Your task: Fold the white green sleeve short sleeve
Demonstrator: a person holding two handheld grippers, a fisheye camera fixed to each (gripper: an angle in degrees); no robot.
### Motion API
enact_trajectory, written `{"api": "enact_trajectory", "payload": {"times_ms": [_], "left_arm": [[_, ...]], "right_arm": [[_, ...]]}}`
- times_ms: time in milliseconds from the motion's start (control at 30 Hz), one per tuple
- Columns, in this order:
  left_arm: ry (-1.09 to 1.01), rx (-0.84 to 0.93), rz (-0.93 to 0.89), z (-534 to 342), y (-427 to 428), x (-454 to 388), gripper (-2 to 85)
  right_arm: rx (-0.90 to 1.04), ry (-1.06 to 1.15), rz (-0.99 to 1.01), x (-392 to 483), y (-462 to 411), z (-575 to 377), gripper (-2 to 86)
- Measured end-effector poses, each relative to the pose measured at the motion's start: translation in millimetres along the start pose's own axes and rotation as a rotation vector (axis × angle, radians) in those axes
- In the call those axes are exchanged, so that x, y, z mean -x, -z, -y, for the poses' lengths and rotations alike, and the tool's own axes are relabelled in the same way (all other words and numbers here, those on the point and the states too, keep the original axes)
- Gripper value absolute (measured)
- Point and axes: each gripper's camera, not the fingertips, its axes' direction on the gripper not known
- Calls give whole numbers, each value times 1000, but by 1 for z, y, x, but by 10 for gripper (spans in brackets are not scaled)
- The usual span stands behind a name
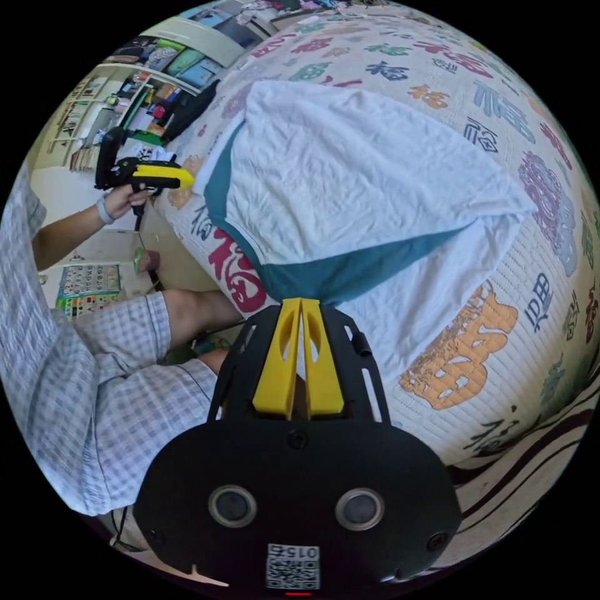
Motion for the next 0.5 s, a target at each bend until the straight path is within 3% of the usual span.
{"api": "enact_trajectory", "payload": {"times_ms": [100,233,300,500], "left_arm": [[16,10,-99,9,-14,3,-8],[82,166,-56,9,-38,17,-6],[88,116,-68,9,-22,24,-3],[320,-173,-59,31,48,109,68]], "right_arm": [[-4,26,51,2,-15,16,-7],[111,-3,13,-6,-44,23,-9],[50,-38,67,-15,-28,20,-8],[-345,-417,126,-116,55,5,46]]}}
